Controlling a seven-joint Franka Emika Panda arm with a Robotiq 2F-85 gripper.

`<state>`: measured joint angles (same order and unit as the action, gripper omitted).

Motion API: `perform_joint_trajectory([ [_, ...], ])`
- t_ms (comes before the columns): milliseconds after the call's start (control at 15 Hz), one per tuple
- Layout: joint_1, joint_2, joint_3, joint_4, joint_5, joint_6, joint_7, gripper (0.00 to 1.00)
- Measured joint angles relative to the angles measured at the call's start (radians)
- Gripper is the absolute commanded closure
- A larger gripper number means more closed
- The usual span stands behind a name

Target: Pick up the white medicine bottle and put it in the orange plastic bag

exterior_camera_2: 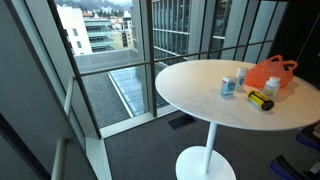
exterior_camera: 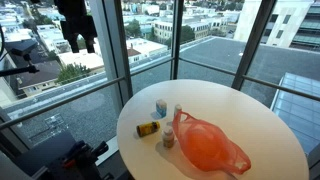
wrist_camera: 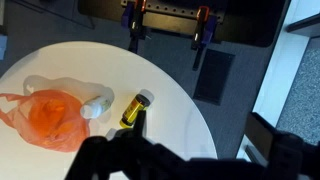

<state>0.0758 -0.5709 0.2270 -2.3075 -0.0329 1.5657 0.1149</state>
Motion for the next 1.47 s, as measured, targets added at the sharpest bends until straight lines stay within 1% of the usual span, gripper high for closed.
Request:
perform_joint_trajectory([
  [467,0.002,0.002,-0.005,-0.001,-0.007,0.002,0.010,0.00],
  [733,-0.014,0.016,-0.032,-0.012,-0.050,0.052,0.052,0.00],
  [933,-0.041,0.036,-0.066,-0.043,-0.066,0.138,0.059,0.00],
  [1333,-0.108,0.093,-0.133,-0.146,-0.093,0.399,0.083,0.00],
  [1467,-0.137,0.119,-0.152,-0.171,-0.104,0.465,0.098,0.00],
])
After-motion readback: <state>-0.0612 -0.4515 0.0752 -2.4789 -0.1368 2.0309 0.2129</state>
